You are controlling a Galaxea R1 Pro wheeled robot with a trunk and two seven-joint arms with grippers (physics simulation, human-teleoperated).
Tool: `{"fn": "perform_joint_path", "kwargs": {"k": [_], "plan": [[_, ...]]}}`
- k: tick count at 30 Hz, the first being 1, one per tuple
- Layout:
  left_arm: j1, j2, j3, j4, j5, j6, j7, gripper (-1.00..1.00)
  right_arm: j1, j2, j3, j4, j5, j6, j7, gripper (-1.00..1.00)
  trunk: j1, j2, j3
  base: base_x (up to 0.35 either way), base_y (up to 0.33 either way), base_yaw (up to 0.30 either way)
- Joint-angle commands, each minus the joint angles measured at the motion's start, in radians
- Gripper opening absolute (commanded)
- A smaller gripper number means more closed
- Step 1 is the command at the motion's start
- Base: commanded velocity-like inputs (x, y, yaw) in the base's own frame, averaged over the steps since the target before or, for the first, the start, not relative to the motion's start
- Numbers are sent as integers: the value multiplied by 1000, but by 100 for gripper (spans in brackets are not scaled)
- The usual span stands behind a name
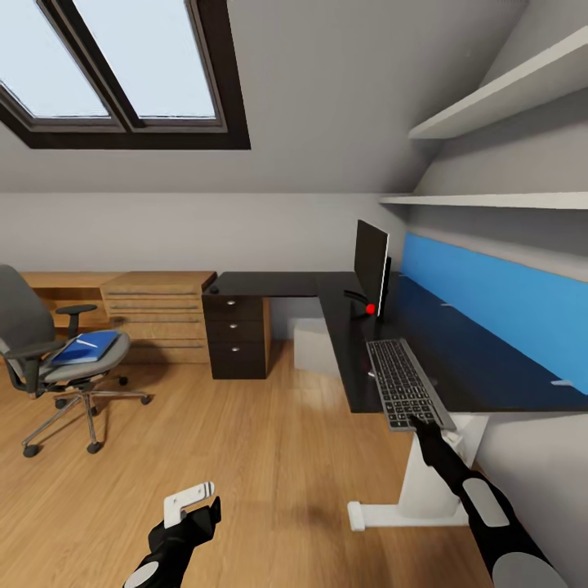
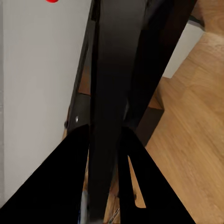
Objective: In the bedroom, organize the workspace by keeping the computer under the desk, ensuring the monitor is on the desk, placing the keyboard on the desk next to the monitor, placing the mouse on the desk next to the keyboard, moving the folder from the swivel chair onto the desk next to the mouse, stacking the notebook on top of the folder with the pen on top of the notebook, and positioning the swivel chair next to the desk.
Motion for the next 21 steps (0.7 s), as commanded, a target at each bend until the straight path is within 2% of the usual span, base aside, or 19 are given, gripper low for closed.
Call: {"fn": "perform_joint_path", "kwargs": {"k": [1, 5, 9, 13, 18, 21], "plan": [[0, 1, -2, -2, 7, 2, 8, 100, -1, 1, -2, 0, -6, 9, 1, -100, -4, 7, 2, 0, 0, 0], [-1, 1, -2, -2, 7, 2, 8, 100, -1, 2, 4, -7, -5, 10, 5, -100, -19, 35, 15, 0, 0, 0], [-1, 0, -2, -2, 8, 2, 8, 100, 0, 4, 34, -55, -6, 40, 6, -100, -35, 63, 27, 0, 0, 0], [0, -1, -8, -1, 9, 2, 9, 100, 1, 9, 42, -84, -7, 72, 7, -100, -50, 91, 40, 0, 0, 0], [0, 0, -12, 0, 8, 1, 9, 100, 1, 18, 46, -88, -7, 76, 7, -100, -69, 126, 56, 0, 0, 0], [0, 0, -13, 0, 9, 1, 9, 100, 2, 20, 73, -89, -7, 77, 7, -100, -81, 147, 65, 0, 0, 0]]}}
